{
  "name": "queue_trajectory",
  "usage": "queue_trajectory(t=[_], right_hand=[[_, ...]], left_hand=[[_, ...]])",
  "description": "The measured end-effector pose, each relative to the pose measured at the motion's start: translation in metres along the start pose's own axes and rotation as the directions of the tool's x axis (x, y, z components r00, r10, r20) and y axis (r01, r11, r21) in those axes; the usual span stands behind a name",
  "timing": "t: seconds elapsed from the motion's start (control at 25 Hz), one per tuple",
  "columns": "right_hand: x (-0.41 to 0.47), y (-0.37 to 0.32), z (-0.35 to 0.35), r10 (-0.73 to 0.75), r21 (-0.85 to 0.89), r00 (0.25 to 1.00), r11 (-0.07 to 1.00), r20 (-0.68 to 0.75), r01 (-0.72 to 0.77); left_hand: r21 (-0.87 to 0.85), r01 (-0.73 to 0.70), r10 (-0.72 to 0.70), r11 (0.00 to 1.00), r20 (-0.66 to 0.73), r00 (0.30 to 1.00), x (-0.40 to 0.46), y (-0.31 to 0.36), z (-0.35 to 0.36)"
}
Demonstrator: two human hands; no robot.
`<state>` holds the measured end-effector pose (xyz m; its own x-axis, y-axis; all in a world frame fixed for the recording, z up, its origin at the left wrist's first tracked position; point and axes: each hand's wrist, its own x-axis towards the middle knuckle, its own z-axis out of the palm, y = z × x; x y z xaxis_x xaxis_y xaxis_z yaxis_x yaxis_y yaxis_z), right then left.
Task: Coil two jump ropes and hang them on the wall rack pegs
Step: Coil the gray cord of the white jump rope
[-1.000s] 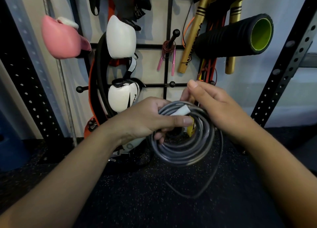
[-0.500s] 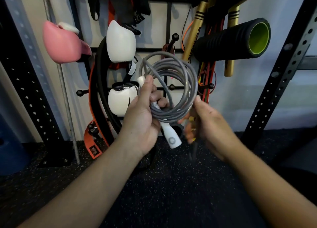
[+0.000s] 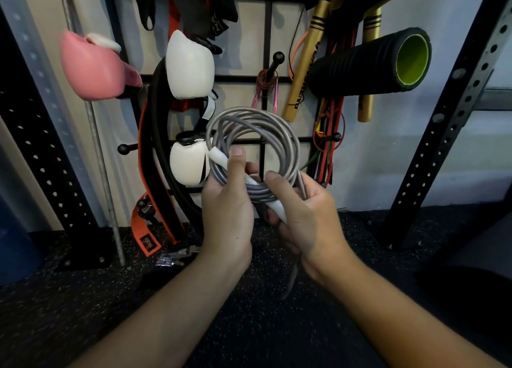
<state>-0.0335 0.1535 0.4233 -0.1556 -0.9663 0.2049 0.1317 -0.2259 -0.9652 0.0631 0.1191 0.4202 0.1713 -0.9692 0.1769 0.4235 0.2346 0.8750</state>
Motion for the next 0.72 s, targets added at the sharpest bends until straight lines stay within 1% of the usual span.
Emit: queue_trajectory(t=[0.08,0.12,0.2,0.24,0.28,0.32,0.36,0.4,0.44,0.48,0.52,0.56,0.6,0.64,0.68,0.72], right_hand=[[0.006,-0.009,-0.011,0.013,-0.067,1.0,0.998,0.0,-0.013],[0.01,-0.014,-0.018,-0.001,-0.138,1.0,0.99,0.017,0.003],[0.02,-0.026,-0.037,-0.076,-0.362,0.991,0.926,0.109,0.11],[0.025,-0.033,-0.046,-0.105,-0.46,0.98,0.871,0.171,0.173],[0.029,-0.04,-0.054,-0.111,-0.53,0.968,0.82,0.225,0.217],[0.03,-0.046,-0.059,-0.102,-0.584,0.957,0.773,0.272,0.249],[0.031,-0.05,-0.061,-0.085,-0.637,0.946,0.72,0.313,0.276],[0.03,-0.052,-0.061,-0.058,-0.69,0.935,0.659,0.35,0.299],[0.028,-0.051,-0.057,-0.01,-0.736,0.923,0.6,0.384,0.312],[0.026,-0.05,-0.052,0.048,-0.773,0.91,0.548,0.412,0.32],[0.024,-0.049,-0.046,0.095,-0.797,0.897,0.507,0.432,0.329],[0.023,-0.048,-0.043,0.115,-0.807,0.886,0.48,0.448,0.345],[0.023,-0.048,-0.041,0.108,-0.808,0.88,0.459,0.463,0.369],[0.023,-0.05,-0.042,0.09,-0.807,0.875,0.441,0.476,0.393],[0.022,-0.051,-0.044,0.078,-0.807,0.87,0.422,0.487,0.414],[0.021,-0.052,-0.046,0.078,-0.808,0.867,0.409,0.493,0.423]], left_hand=[[0.036,0.015,-0.018,0.999,0.076,0.997,0.0,-0.004,-0.004],[0.051,0.04,-0.046,0.998,0.122,0.991,0.004,-0.003,-0.006],[0.036,0.098,-0.104,0.994,0.23,0.968,0.022,0.009,-0.015],[0.036,0.097,-0.103,0.995,0.308,0.946,0.033,0.022,-0.022],[0.083,0.06,-0.089,0.995,0.412,0.907,0.042,0.037,-0.028],[0.198,-0.026,-0.084,0.98,0.526,0.846,0.048,0.053,-0.035],[0.359,-0.157,-0.111,0.92,0.623,0.774,0.05,0.067,-0.04],[0.527,-0.323,-0.169,0.786,0.686,0.708,0.049,0.078,-0.042],[0.644,-0.481,-0.227,0.595,0.709,0.668,0.043,0.084,-0.039],[0.69,-0.604,-0.27,0.399,0.718,0.642,0.034,0.086,-0.033],[0.683,-0.69,-0.292,0.238,0.728,0.62,0.023,0.085,-0.024],[0.657,-0.744,-0.309,0.126,0.738,0.6,0.013,0.081,-0.014],[0.638,-0.768,-0.319,0.058,0.741,0.591,0.006,0.073,-0.007],[0.639,-0.769,-0.326,0.029,0.733,0.597,0.003,0.064,-0.003],[0.66,-0.75,-0.334,0.045,0.717,0.612,0.005,0.056,-0.002],[0.691,-0.717,-0.349,0.092,0.697,0.626,0.008,0.05,-0.002]])
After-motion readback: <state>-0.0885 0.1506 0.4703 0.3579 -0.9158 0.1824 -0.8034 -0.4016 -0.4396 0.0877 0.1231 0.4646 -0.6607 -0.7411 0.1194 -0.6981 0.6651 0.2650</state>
